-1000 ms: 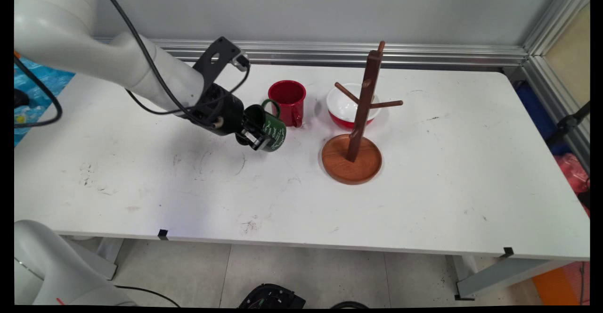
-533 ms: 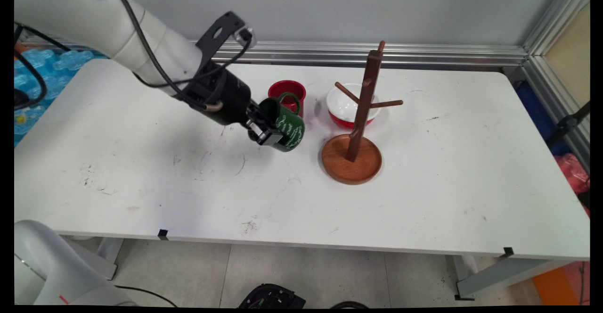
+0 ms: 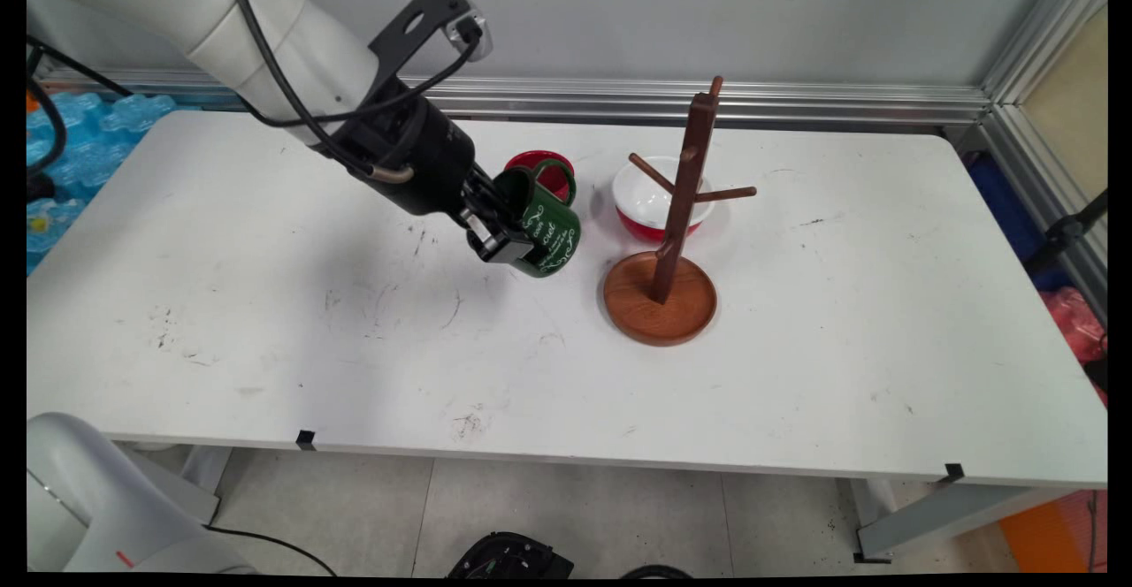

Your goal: Place the picked object on the table

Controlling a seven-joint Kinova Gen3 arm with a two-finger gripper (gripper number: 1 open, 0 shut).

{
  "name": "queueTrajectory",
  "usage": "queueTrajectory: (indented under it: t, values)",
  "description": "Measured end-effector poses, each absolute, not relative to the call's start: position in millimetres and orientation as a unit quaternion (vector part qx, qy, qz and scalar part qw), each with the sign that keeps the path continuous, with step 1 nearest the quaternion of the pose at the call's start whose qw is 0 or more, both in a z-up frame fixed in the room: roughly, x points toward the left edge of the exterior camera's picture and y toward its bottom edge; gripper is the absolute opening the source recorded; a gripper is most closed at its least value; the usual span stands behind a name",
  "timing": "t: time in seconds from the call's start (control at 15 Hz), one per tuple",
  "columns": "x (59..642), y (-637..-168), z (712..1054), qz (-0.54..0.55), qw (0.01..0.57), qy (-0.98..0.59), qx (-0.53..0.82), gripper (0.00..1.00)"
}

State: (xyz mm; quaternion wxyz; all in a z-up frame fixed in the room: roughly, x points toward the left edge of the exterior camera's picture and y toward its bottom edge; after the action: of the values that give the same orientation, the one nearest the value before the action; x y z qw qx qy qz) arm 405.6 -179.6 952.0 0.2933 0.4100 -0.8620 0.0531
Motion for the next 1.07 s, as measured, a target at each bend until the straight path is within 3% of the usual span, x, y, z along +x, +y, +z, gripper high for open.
queueTrajectory:
  t: [0.53,1.07]
  values:
    - [387.8,-175.4,951.5,0.08,0.215,-0.876,0.425,0.0]
    - [370.6,-189.4,909.4,0.101,0.134,-0.892,0.419,0.0]
